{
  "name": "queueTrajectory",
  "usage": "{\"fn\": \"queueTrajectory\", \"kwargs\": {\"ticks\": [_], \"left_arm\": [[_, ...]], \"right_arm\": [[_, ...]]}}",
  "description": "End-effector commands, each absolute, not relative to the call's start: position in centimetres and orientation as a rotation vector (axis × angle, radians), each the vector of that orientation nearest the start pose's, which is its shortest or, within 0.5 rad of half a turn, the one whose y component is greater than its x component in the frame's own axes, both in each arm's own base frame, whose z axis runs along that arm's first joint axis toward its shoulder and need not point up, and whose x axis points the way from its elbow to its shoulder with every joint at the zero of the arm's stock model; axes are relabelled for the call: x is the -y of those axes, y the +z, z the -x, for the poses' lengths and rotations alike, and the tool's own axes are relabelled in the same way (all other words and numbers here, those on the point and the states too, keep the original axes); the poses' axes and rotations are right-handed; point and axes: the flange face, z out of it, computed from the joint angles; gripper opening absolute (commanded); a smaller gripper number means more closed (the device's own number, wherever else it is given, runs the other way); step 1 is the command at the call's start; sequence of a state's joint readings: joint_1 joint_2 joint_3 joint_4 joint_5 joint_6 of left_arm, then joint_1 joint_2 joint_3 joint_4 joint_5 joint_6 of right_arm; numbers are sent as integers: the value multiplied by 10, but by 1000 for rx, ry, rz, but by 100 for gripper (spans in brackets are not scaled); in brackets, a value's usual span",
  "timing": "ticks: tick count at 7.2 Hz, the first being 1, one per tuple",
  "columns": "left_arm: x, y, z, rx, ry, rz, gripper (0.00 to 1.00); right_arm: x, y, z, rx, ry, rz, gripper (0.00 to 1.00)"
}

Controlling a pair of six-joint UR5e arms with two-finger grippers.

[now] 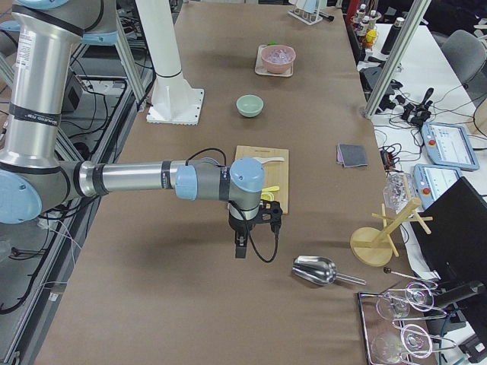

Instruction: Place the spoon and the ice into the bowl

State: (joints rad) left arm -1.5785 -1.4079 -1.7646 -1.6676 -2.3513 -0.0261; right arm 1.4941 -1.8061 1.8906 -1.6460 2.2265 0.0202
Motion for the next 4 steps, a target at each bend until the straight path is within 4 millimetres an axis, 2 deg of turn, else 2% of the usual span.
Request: {"fn": "queueTrajectory", "kwargs": {"ticks": [1, 3, 4], "left_arm": [[437, 611, 67, -777, 28, -147, 98], [444, 583, 67, -779, 61, -235, 98], [464, 572, 69, -758, 113, -373, 98]], "right_arm": [[405, 608, -42, 665, -99, -115, 100], [413, 589, -41, 667, -157, -294, 100], [416, 578, -41, 669, -183, -382, 100]]}}
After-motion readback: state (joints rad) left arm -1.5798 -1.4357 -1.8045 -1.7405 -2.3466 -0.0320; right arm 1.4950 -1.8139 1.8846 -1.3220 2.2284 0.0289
